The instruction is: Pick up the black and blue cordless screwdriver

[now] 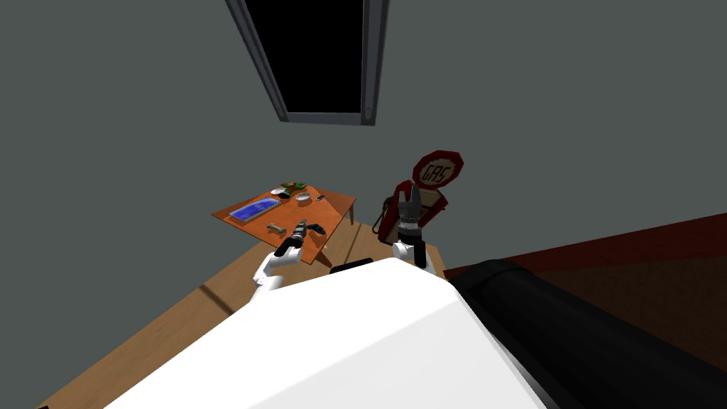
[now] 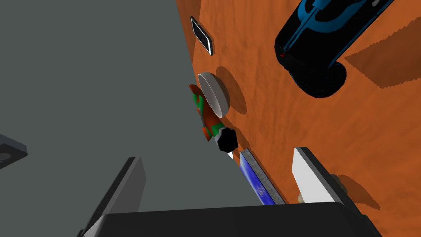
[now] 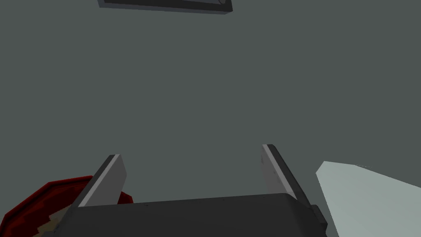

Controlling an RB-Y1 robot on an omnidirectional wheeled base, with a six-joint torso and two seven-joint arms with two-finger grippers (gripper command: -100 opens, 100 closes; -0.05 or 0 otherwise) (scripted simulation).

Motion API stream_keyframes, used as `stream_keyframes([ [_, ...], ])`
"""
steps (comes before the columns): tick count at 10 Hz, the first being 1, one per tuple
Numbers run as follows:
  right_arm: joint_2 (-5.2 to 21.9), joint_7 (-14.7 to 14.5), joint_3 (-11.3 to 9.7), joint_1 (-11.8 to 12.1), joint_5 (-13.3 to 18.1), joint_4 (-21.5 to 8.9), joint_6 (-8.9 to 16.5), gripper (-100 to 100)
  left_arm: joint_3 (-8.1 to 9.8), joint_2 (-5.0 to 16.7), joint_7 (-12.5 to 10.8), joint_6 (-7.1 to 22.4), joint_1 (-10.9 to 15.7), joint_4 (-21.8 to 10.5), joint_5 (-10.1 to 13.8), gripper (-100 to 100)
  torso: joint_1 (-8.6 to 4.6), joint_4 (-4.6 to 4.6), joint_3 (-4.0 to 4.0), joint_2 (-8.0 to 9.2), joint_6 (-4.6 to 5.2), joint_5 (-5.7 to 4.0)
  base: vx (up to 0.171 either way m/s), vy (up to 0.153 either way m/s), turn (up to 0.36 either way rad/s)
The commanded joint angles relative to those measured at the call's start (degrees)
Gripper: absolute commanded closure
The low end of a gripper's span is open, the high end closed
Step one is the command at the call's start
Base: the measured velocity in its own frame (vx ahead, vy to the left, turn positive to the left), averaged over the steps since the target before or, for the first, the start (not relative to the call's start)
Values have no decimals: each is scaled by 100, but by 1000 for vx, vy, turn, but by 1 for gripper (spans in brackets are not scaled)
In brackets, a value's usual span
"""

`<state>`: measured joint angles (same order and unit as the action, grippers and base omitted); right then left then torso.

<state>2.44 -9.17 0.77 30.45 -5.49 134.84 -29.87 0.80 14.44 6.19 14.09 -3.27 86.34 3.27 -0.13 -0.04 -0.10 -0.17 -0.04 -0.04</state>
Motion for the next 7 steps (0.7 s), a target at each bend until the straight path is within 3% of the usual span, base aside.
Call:
stream_keyframes([
  [1, 0, 0, 0, 0, 0, 0, 0, 0, 88, 27, 28, 235, 132, -286, 102, -100, 0, 0, 0, 0, 0, 0, 76, -36, -89],
  [2, 0, 0, 0, 0, 0, 0, 0, 0, 88, 27, 28, 235, 132, -299, 102, -100, 0, -1, -3, -6, 0, 0, 63, -18, -27],
  [7, 0, 0, 0, 0, 0, 0, 0, 0, 324, 92, 110, 708, 418, -1102, 390, -100, 7, -1, -3, -6, -1, 1, 67, -17, -64],
])
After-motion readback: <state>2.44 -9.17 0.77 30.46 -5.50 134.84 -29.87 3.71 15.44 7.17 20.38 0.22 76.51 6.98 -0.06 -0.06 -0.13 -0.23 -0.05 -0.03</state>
